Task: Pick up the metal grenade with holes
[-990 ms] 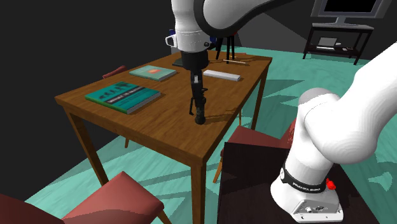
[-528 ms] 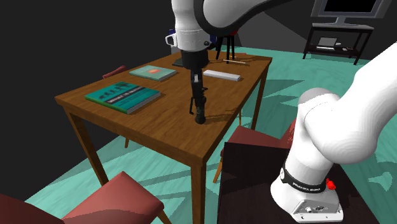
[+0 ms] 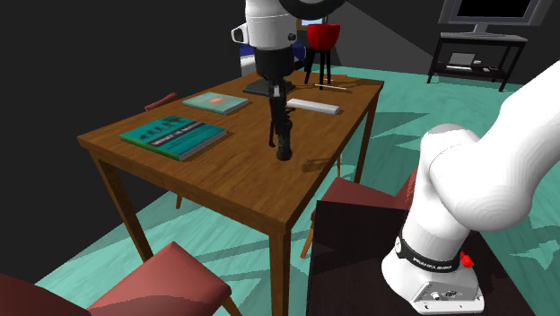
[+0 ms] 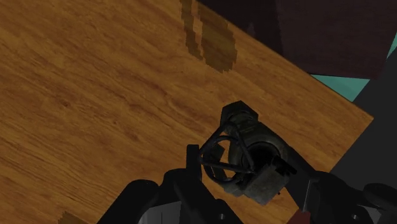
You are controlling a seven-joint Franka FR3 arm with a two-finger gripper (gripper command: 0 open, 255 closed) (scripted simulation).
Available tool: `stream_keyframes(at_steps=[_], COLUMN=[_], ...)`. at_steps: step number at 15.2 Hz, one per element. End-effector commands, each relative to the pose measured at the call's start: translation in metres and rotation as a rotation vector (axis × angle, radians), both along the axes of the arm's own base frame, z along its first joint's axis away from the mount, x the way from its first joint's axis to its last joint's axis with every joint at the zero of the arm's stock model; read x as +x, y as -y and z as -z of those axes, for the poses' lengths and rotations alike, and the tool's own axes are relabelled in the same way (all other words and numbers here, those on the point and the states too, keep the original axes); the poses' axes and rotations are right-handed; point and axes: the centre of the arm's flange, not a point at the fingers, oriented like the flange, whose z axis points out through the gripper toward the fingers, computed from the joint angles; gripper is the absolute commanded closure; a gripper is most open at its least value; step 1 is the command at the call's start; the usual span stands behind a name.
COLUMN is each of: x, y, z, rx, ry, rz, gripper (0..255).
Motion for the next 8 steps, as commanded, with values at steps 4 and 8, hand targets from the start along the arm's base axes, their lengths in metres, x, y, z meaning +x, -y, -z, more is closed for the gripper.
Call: stream_keyframes(at_steps=[4, 8], x=[0.0, 0.0], y=[0.0, 0.0], z=[-0.027, -0.039], rx=[0.0, 0.0], ry=[0.0, 0.0], rz=[0.0, 0.0], gripper=[255, 255])
